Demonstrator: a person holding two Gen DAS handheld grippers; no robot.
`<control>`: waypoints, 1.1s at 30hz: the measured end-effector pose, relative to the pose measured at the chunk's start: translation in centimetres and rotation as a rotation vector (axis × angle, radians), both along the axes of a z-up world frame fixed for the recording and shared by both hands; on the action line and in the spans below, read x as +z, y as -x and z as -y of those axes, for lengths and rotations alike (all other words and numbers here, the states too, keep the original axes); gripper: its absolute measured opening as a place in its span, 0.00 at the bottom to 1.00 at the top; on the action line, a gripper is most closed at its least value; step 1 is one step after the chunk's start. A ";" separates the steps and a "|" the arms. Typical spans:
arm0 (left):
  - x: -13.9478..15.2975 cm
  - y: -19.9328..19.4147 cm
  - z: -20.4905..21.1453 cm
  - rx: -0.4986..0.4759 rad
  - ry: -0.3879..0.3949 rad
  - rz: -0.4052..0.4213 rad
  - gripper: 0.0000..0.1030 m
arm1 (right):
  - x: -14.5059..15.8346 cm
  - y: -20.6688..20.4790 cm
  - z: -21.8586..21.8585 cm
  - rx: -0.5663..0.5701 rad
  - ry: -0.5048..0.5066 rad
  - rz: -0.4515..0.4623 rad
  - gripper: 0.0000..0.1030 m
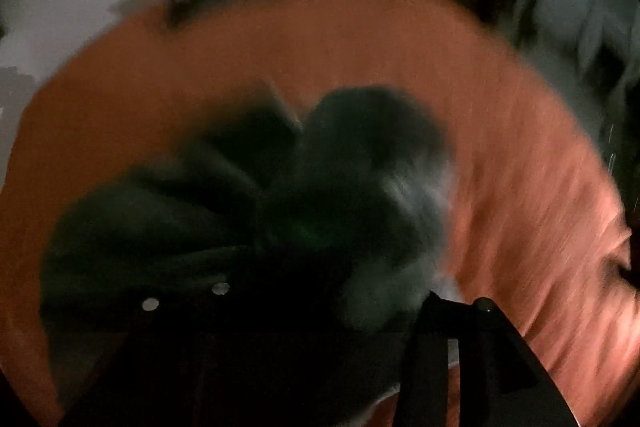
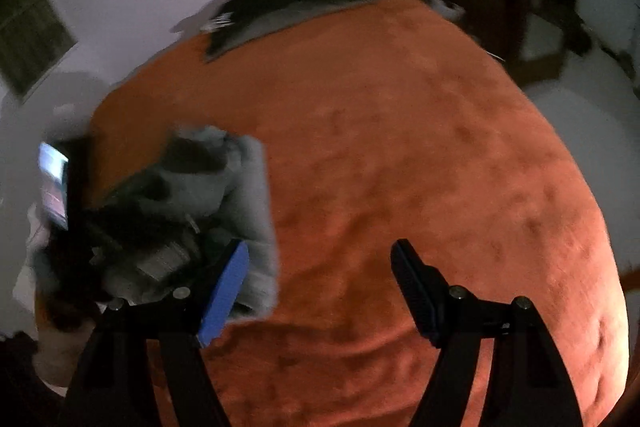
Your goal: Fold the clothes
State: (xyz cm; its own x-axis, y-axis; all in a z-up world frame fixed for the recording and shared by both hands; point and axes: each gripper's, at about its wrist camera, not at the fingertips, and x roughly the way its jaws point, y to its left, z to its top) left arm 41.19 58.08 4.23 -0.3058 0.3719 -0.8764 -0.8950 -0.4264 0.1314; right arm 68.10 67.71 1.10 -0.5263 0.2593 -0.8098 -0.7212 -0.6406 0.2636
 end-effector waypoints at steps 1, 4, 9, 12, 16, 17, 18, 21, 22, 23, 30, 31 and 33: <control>0.1 -0.4 0.4 -0.012 -0.025 -0.025 0.47 | 0.0 -0.7 -0.4 -0.018 0.003 0.006 0.71; 1.5 -1.6 1.5 -0.073 -0.072 -0.064 0.52 | 0.1 -2.6 -1.3 -0.062 0.004 0.021 0.71; 7.2 -3.7 6.4 -0.171 -0.218 0.024 0.53 | -0.1 -2.8 -2.6 -0.105 0.053 -0.009 0.71; 9.9 -2.4 13.3 -0.175 -0.358 0.242 0.61 | 0.4 -1.5 -3.1 -0.079 0.087 -0.082 0.71; 10.8 3.2 21.3 -0.037 -0.491 0.340 0.69 | 1.8 3.0 -2.6 0.116 0.114 -0.184 0.71; 10.4 4.8 23.2 0.018 -0.489 0.307 0.69 | 1.9 4.7 -2.2 0.191 0.132 -0.195 0.71; 9.8 5.9 24.1 0.062 -0.477 0.275 0.69 | 1.7 6.3 -1.5 0.242 0.153 -0.177 0.71; 7.4 9.4 26.8 0.221 -0.371 0.217 0.69 | 0.5 10.9 1.3 0.373 0.195 -0.109 0.71; 6.8 10.4 27.3 0.250 -0.355 0.231 0.69 | 0.2 11.3 2.3 0.376 0.143 -0.068 0.71; 6.6 11.3 27.6 0.271 -0.349 0.240 0.69 | -0.1 11.7 3.3 0.380 0.092 -0.027 0.71; 7.4 15.4 23.3 0.191 -0.213 0.309 0.69 | 0.4 9.2 5.6 0.393 -0.035 0.024 0.12; 8.0 15.8 22.4 0.164 -0.183 0.274 0.69 | 0.8 8.2 5.4 0.383 -0.021 0.010 0.12; 8.8 16.9 20.4 0.130 -0.127 0.219 0.70 | 0.3 6.3 5.3 0.367 0.016 0.018 0.12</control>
State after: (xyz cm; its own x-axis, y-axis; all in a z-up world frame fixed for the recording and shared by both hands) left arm 24.28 37.70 12.98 -0.1670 0.4534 -0.8755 -0.8331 -0.5398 -0.1207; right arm 61.79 62.41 1.43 -0.5679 0.0427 -0.8220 -0.4485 -0.8534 0.2656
